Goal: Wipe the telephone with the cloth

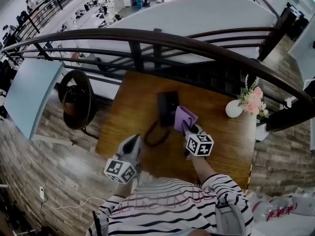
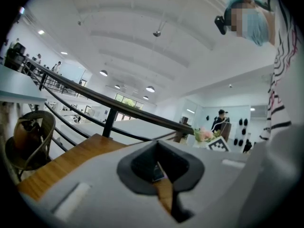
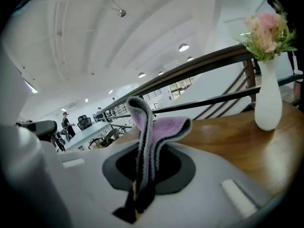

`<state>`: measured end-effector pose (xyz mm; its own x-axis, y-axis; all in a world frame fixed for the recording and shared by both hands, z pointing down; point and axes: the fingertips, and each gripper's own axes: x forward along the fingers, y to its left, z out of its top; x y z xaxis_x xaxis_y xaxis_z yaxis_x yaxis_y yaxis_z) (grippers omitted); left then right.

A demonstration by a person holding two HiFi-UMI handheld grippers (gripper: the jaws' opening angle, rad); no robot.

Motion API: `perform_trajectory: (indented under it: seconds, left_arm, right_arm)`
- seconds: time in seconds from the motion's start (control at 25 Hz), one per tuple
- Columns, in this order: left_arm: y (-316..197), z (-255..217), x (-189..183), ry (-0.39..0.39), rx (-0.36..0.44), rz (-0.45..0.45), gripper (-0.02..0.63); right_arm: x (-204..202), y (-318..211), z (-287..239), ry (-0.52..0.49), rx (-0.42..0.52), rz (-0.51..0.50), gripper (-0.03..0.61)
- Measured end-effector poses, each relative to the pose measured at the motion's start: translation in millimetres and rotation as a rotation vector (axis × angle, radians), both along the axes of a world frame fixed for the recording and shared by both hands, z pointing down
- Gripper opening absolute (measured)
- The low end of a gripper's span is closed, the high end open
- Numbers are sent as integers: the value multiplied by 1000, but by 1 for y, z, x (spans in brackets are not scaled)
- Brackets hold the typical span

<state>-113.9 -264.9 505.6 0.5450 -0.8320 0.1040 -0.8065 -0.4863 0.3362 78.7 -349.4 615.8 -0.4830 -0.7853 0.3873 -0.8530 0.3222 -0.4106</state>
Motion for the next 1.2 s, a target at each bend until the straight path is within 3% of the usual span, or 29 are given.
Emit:
perform_trajectory:
  seconds: [0.24, 0.52, 1.2]
  left_arm:
    - [3, -11, -4, 8, 39, 31, 2]
    - [15, -18, 1, 27, 61, 86, 2]
    - [60, -20, -12, 21, 60, 192, 2]
  right_arm:
    - [-7, 29, -50, -81, 94, 35, 36]
    - [-3, 71, -80, -142, 135, 72, 37]
    - [-17, 154, -98, -181, 167, 166, 37]
